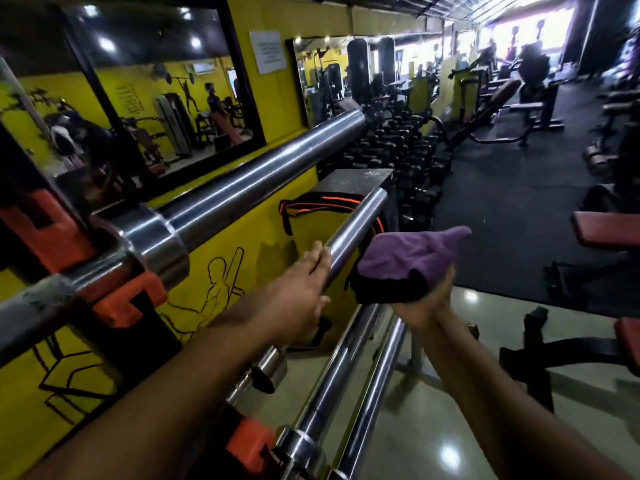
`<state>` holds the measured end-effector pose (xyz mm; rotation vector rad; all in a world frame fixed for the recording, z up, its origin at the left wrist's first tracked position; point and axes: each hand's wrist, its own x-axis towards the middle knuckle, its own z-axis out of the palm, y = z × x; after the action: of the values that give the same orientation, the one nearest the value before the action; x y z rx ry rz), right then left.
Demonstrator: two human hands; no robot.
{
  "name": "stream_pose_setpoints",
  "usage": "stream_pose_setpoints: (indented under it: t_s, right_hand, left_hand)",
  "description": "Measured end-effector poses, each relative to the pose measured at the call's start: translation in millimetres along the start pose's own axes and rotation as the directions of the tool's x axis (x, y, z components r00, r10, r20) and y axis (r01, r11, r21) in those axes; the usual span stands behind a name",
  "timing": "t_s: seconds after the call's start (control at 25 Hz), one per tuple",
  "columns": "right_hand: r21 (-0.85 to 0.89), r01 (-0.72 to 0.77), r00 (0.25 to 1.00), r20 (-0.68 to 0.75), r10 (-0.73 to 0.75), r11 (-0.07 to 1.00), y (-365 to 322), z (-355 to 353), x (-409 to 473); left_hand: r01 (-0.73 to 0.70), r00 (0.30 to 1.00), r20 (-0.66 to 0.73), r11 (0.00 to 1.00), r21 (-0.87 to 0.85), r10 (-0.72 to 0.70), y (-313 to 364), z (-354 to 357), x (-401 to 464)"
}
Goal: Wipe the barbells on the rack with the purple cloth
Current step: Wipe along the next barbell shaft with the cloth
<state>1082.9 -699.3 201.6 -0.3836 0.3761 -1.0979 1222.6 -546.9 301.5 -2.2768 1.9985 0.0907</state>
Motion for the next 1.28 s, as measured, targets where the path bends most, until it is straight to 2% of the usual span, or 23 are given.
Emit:
stream_pose_setpoints:
  t_s: [0.08, 0.2, 0.28, 0.4, 0.52, 0.6, 0.68, 0.76, 0.8, 0.84, 0.92, 0.96, 1.0, 1.12, 1.24, 1.28]
  right_hand:
    - [0.043, 0.07, 0.997, -0.046, -0.068, 0.997, 2, 29, 32]
    - [-0.019, 0.031, 0.996, -0.086, -0.032, 0.999, 7, 67, 88]
    - [-0.011, 0.011, 0.995, -0.095, -0.012, 1.0, 14, 69, 128]
    - [-0.064, -0.05, 0.989, -0.143, 0.041, 0.997, 25, 62, 127]
    - [-0.119, -0.12, 0.982, -0.163, 0.099, 0.986, 54, 53, 80]
    - [-0.113, -0.185, 0.976, -0.138, 0.169, 0.976, 64, 46, 85]
    - [-0.135, -0.157, 0.987, -0.047, 0.152, 0.978, 54, 50, 98]
    - [-0.12, -0.111, 0.994, -0.021, 0.109, 0.987, 34, 52, 121]
    - [-0.003, -0.152, 0.982, 0.113, 0.152, 0.988, 30, 50, 128]
    - [0.013, -0.157, 0.97, 0.189, 0.152, 0.987, 22, 45, 138]
    - [0.103, -0.303, 0.925, 0.27, 0.266, 0.948, 14, 45, 143]
    - [0.075, -0.257, 0.947, 0.219, 0.235, 0.963, 18, 51, 137]
    - [-0.03, -0.196, 0.97, 0.141, 0.198, 0.98, 22, 55, 125]
    - [-0.184, -0.179, 0.983, 0.002, 0.182, 0.967, 54, 53, 91]
    - [-0.202, -0.242, 0.966, 0.046, 0.256, 0.949, 44, 56, 80]
    - [-0.247, -0.222, 0.968, 0.063, 0.244, 0.943, 32, 61, 91]
  left_hand:
    - [-0.026, 0.999, -0.029, 0.999, -0.034, 0.025, -3, 5, 4]
    - [-0.032, 0.999, -0.044, 0.998, -0.06, 0.029, -7, 7, 7]
    - [-0.032, 0.999, -0.04, 0.997, -0.07, 0.03, -8, 8, 7]
    - [-0.045, 0.998, -0.039, 0.997, -0.061, 0.043, -8, 7, 8]
    - [-0.066, 0.997, -0.048, 0.997, -0.046, 0.064, -11, 8, 12]
    - [-0.087, 0.995, -0.049, 0.995, -0.044, 0.084, -12, 8, 12]
    - [-0.096, 0.995, -0.036, 0.994, -0.054, 0.094, -14, 9, 12]
    - [-0.099, 0.995, -0.027, 0.994, -0.054, 0.097, -16, 10, 14]
    - [-0.097, 0.995, -0.025, 0.994, -0.059, 0.096, -16, 11, 14]
    - [-0.094, 0.995, -0.022, 0.994, -0.06, 0.092, -16, 11, 15]
    - [-0.085, 0.996, -0.02, 0.995, -0.052, 0.084, -15, 10, 15]
    - [-0.08, 0.997, -0.017, 0.995, -0.054, 0.079, -15, 10, 15]
    - [-0.074, 0.997, -0.012, 0.996, -0.058, 0.073, -14, 10, 15]
    - [-0.082, 0.996, -0.041, 0.995, -0.057, 0.079, -13, 11, 17]
    - [-0.089, 0.995, -0.043, 0.992, -0.087, 0.086, -14, 11, 16]
    - [-0.092, 0.995, -0.04, 0.992, -0.081, 0.089, -14, 11, 16]
